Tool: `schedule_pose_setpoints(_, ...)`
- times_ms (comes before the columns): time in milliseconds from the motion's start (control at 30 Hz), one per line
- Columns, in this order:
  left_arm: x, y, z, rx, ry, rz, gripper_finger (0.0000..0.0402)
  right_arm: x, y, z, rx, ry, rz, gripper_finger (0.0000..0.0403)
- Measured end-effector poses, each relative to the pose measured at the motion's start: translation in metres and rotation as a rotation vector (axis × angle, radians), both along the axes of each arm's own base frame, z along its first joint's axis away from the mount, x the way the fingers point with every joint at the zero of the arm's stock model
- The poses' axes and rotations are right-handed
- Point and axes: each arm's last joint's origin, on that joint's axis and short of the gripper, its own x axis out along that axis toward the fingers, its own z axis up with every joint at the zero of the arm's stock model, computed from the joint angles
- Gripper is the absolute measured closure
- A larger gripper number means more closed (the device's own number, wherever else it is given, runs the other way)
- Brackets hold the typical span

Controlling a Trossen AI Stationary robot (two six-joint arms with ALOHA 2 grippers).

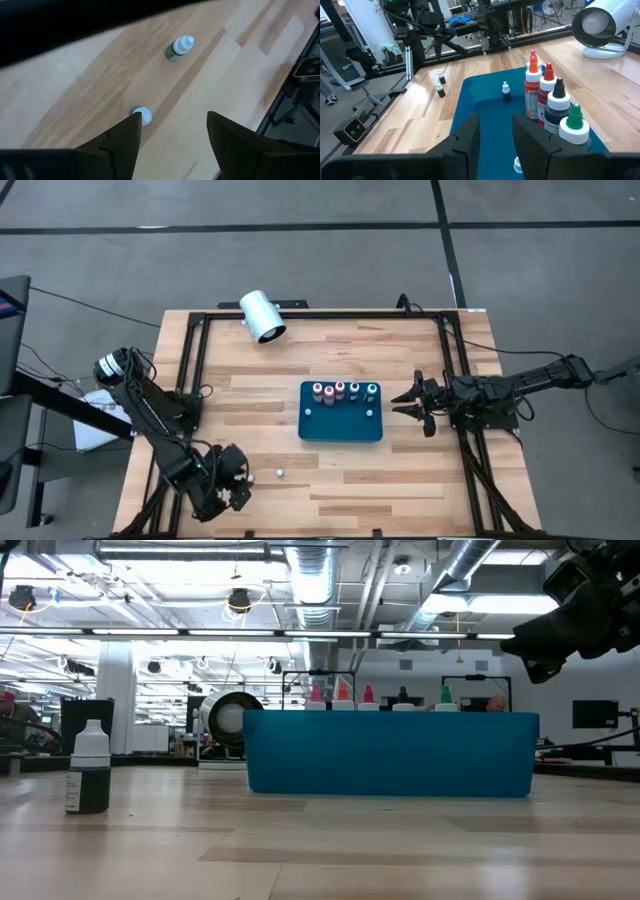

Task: Pick & Place food coloring
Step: Put the small blue food coloring bottle into the blue bin

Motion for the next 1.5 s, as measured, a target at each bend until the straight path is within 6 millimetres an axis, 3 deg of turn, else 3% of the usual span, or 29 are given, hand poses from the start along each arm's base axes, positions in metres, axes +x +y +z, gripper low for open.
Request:
schedule_pose_setpoints(300,0.016,-0.001,-0.032,-0.005,0.188,0.013,0.0185,0.000,0.000,0.000,0.008,0.000,-0.001,0.0301)
schedule_pose_setpoints(600,0.017,0.002,-0.036,0.048,0.168,0.084,0.0185,0.000,0.000,0.000,0.009,-0.003,-0.002,0.0301)
schedule_pose_setpoints(867,0.020,-0.002,-0.058,0.053,0.280,0.076,0.0185,0.000,0.000,0.001,0.011,-0.010,-0.002,0.0301)
schedule_pose_setpoints(1200,0.021,-0.001,-0.061,0.093,0.249,0.093,0.0187,0.000,0.000,0.001,0.013,-0.011,-0.003,0.0301)
schedule_pose_setpoints(1500,0.021,-0.001,-0.062,0.098,0.256,0.091,0.0239,0.000,0.000,0.002,0.023,-0.019,-0.004,0.0301)
